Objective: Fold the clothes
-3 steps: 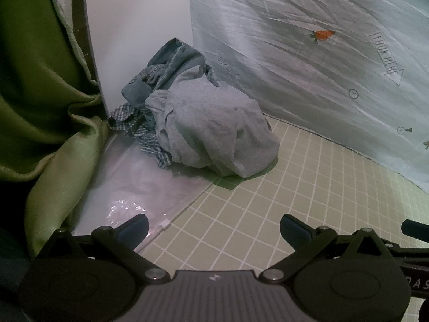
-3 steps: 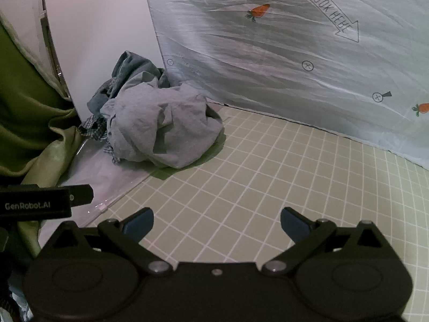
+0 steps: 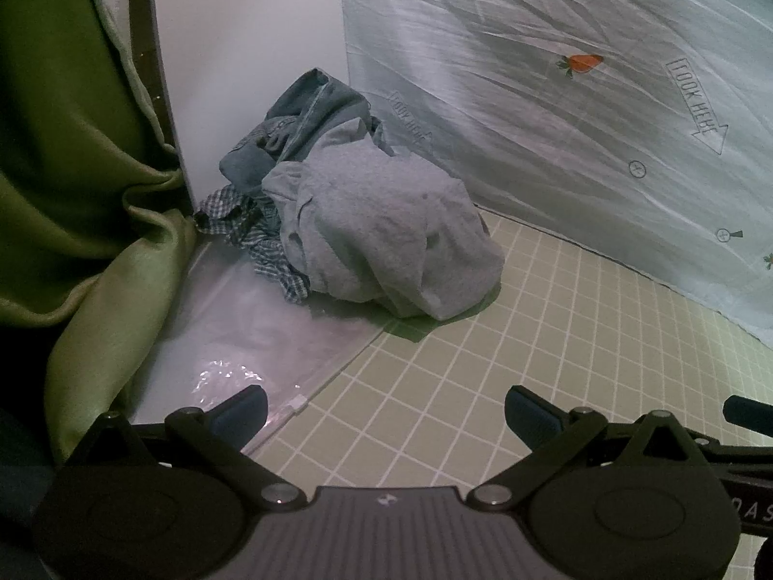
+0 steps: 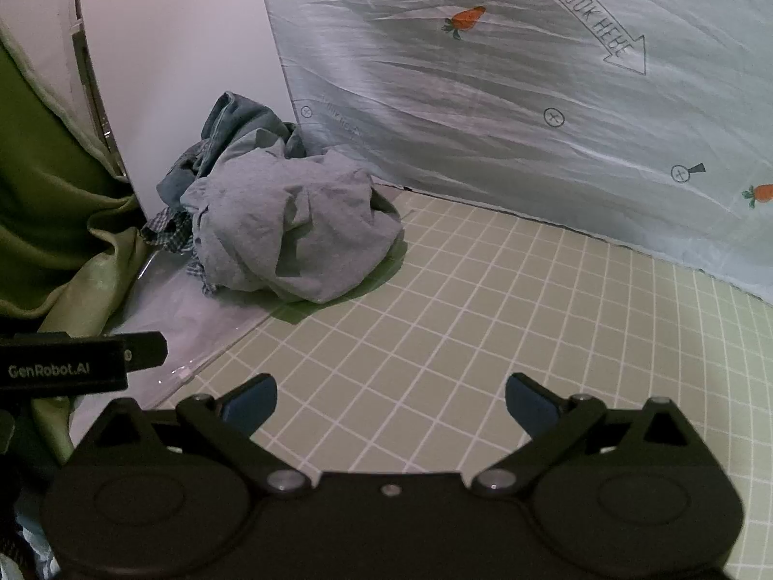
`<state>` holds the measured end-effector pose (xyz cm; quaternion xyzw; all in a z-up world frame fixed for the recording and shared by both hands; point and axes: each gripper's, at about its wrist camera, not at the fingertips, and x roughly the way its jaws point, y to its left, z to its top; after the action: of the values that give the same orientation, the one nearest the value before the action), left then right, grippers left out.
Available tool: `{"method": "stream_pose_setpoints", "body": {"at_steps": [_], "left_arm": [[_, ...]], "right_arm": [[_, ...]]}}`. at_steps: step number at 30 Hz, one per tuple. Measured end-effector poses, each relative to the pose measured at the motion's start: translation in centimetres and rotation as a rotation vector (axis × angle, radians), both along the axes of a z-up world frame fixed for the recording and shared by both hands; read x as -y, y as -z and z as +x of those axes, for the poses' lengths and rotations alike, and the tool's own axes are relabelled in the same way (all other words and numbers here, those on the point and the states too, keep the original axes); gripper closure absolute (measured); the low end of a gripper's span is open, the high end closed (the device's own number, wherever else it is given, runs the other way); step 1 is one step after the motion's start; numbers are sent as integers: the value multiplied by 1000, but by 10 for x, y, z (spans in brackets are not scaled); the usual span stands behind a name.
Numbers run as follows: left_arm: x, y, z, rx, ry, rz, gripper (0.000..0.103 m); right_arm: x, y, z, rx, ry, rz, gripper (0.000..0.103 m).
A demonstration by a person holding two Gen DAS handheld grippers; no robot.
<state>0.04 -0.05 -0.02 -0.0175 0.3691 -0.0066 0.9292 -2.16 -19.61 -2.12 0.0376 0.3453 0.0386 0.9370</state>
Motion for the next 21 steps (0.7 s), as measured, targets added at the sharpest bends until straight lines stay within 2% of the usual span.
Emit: {"method": "stream_pose_setpoints", "body": {"at_steps": [21], "left_arm": [[4, 2, 3, -2, -1, 1, 0]], "right_arm": [[4, -2, 2, -5, 8, 1, 1]]}}
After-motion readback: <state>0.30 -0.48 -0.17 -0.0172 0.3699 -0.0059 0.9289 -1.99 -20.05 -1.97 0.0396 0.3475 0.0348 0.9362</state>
